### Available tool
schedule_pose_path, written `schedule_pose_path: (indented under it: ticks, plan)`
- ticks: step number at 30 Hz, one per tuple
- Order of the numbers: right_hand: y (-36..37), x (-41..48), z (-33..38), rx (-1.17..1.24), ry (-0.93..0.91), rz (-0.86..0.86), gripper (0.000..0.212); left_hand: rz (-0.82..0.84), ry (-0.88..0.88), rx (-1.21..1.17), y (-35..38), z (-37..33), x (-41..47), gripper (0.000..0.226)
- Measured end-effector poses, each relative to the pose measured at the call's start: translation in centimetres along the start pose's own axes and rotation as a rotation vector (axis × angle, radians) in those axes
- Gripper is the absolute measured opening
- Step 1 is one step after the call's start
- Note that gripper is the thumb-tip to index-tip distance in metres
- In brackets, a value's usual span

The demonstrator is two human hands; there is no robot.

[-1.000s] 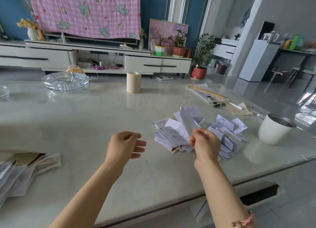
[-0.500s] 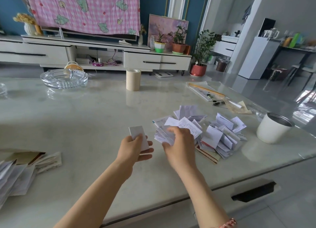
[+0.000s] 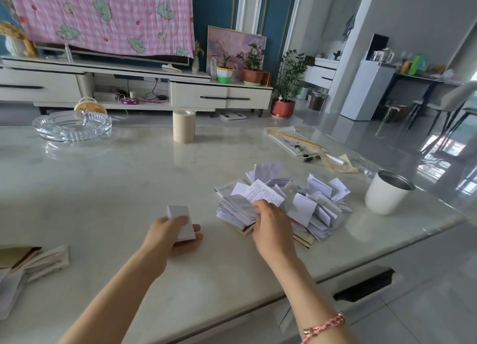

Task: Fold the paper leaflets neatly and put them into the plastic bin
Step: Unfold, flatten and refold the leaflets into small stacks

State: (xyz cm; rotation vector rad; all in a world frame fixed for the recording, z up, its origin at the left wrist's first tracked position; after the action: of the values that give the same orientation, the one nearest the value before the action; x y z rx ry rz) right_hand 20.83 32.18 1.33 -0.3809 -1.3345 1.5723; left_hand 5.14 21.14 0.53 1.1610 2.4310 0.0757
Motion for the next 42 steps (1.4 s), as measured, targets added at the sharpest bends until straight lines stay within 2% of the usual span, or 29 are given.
schedule_pose_path:
  ticks: [3,8,12,14,17,19,22,25,27,30,32,35,36,39,42]
  plan:
    - [-0.2,0.0,0.1,0.027,-0.010,-0.056,0.030,-0.031,-0.035,-0.055,-0.6,0.0,0.5,0.016]
    - [-0.4,0.2,0.3,0.037,-0.016,-0.130,0.020,-0.033,0.002,-0.048,-0.9,-0.1,0.6,0.021]
    - [-1.8,0.6,0.6,0.289,0.089,-0.240,0.016,-0.063,0.030,0.038,-0.7,-0.6,0.1,0.018]
    - [-2.7,0.4,1.7,0.451,0.129,-0.287,0.011,-0.078,0.029,0.004,-1.1,-1.0,-0.4,0.014]
    - [-3.7,-0.3,3.2,0.693,0.206,-0.330,0.008,-0.028,0.002,-0.102,-1.0,-1.3,-0.7,0.020]
    - [-3.6,-1.0,3.9,0.941,0.305,-0.299,0.007,0.047,-0.001,-0.141,-0.7,-1.6,-1.0,0.021]
    - [-2.7,-1.8,5.0,1.287,0.471,-0.160,0.011,0.181,-0.025,-0.246,-0.1,-2.3,-1.8,0.019]
    - [-1.5,-2.3,6.4,1.445,0.564,-0.001,0.021,0.271,-0.015,-0.331,0.6,-2.9,-2.6,0.016]
    - [-1.1,-2.7,7.4,1.441,0.577,0.094,0.025,0.275,0.030,-0.288,1.1,-2.7,-2.9,0.018]
    - [-1.0,-3.2,8.2,1.403,0.560,0.190,0.024,0.193,0.098,-0.217,1.6,-2.5,-2.9,0.023]
    - [-0.9,-3.3,8.2,1.280,0.521,0.180,0.023,0.130,0.145,-0.183,1.6,-2.6,-2.8,0.022]
    - [-0.6,-3.1,7.7,0.943,0.379,0.094,0.036,0.069,0.191,-0.140,1.5,-2.7,-2.8,0.018]
    - [-0.7,-3.0,7.7,0.891,0.335,0.080,0.034,0.070,0.204,-0.117,1.5,-2.6,-2.8,0.018]
    - [-1.0,-2.9,7.8,0.962,0.276,0.128,0.010,0.079,0.256,-0.027,1.5,-2.5,-2.9,0.020]
    - [-1.0,-3.1,7.7,1.078,0.317,0.138,0.013,0.039,0.321,0.061,1.6,-2.3,-2.9,0.020]
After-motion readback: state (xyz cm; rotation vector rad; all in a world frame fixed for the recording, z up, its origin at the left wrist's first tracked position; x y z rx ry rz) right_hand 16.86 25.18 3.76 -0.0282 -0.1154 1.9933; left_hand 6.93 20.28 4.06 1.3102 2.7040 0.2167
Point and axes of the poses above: each hand's wrist, its own x-axis towards the middle knuckle, its own y-axis out of the palm, z = x × y, the point moved 2 cm from there along x, towards the middle knuckle, and after that the axes turned 1 degree about z, right-handed, at the moved point
